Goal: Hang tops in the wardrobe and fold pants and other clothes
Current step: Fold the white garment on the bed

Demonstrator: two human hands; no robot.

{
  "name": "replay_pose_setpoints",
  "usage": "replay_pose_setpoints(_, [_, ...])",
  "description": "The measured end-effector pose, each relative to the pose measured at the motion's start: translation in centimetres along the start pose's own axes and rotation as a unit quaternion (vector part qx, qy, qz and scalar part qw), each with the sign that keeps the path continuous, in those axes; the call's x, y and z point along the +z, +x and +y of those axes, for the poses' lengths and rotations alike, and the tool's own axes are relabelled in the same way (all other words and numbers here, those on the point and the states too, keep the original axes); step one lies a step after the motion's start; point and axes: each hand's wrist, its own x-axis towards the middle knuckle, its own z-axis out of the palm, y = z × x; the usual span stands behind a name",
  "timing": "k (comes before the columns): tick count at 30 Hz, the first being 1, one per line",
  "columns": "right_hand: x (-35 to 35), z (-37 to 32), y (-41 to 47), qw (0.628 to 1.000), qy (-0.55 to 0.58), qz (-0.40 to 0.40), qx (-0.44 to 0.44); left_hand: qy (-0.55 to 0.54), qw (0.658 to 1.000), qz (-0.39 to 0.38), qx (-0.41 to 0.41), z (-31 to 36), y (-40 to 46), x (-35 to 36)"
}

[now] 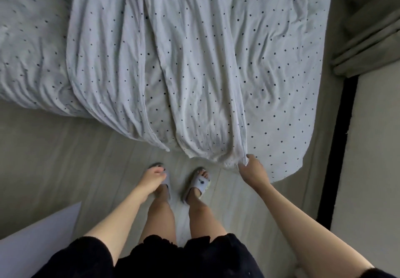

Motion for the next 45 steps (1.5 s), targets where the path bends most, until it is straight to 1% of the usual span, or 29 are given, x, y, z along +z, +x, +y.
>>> replay_pose_setpoints(3, [-1.2, -5.3, 0.6, 0.998, -0.003, 0.013, -0.06, -0.035, 0.998, 0.046, 0.039, 3.3, 1.2, -3.6])
replay_pose_setpoints(9, [-3.2, -18.3, 1.1, 0.978, 0.004, 0.044, -0.203, -0.05, 0.984, 0.104, 0.136, 9.3, 4.3, -12.9])
replay_pose_setpoints(12, [-4.8, -25.9, 1.6, 0.954, -0.011, 0.088, -0.285, -0.064, 0.97, 0.141, 0.187, 13.6, 6.9, -18.6])
replay_pose_setpoints(16, [-7.4, -38.1, 3.0, 0.903, -0.051, 0.185, -0.385, -0.084, 0.953, 0.181, 0.228, 22.6, 11.2, -27.7])
replay_pose_setpoints(18, [-8.4, -44.5, 4.3, 0.883, -0.072, 0.231, -0.403, -0.078, 0.949, 0.183, 0.244, 27.5, 13.5, -31.9])
replay_pose_setpoints(21, [-9.3, -53.2, 6.5, 0.865, -0.111, 0.258, -0.415, -0.057, 0.947, 0.17, 0.265, 34.2, 17.0, -36.8])
replay_pose_setpoints(24, [-10.1, -58.6, 9.7, 0.873, -0.17, 0.244, -0.387, -0.037, 0.947, 0.144, 0.284, 39.8, 20.3, -39.2])
replay_pose_setpoints(26, [-10.5, -60.1, 12.1, 0.879, -0.219, 0.242, -0.346, -0.046, 0.95, 0.114, 0.288, 42.7, 22.4, -39.5])
replay_pose_setpoints(28, [-10.9, -61.0, 14.1, 0.875, -0.281, 0.246, -0.308, -0.063, 0.955, 0.096, 0.273, 44.9, 24.3, -39.6])
replay_pose_setpoints(31, [-11.3, -61.6, 16.1, 0.874, -0.328, 0.219, -0.285, -0.083, 0.96, 0.117, 0.242, 46.0, 26.2, -39.3])
replay_pose_setpoints(34, [-11.1, -62.1, 16.8, 0.878, -0.35, 0.197, -0.26, -0.06, 0.966, 0.118, 0.224, 46.5, 26.7, -39.2])
replay_pose_setpoints(37, [-11.2, -62.8, 16.6, 0.883, -0.34, 0.197, -0.259, -0.035, 0.963, 0.136, 0.23, 47.7, 26.4, -40.0])
replay_pose_setpoints(39, [-11.5, -62.9, 16.2, 0.886, -0.326, 0.197, -0.265, -0.046, 0.961, 0.143, 0.232, 48.0, 26.1, -40.5])
replay_pose_setpoints(42, [-11.5, -62.5, 15.2, 0.885, -0.301, 0.208, -0.287, -0.041, 0.965, 0.133, 0.223, 48.0, 25.2, -41.1])
replay_pose_setpoints(45, [-11.1, -62.3, 14.3, 0.894, -0.262, 0.196, -0.306, 0.011, 0.963, 0.121, 0.24, 47.9, 24.5, -41.8])
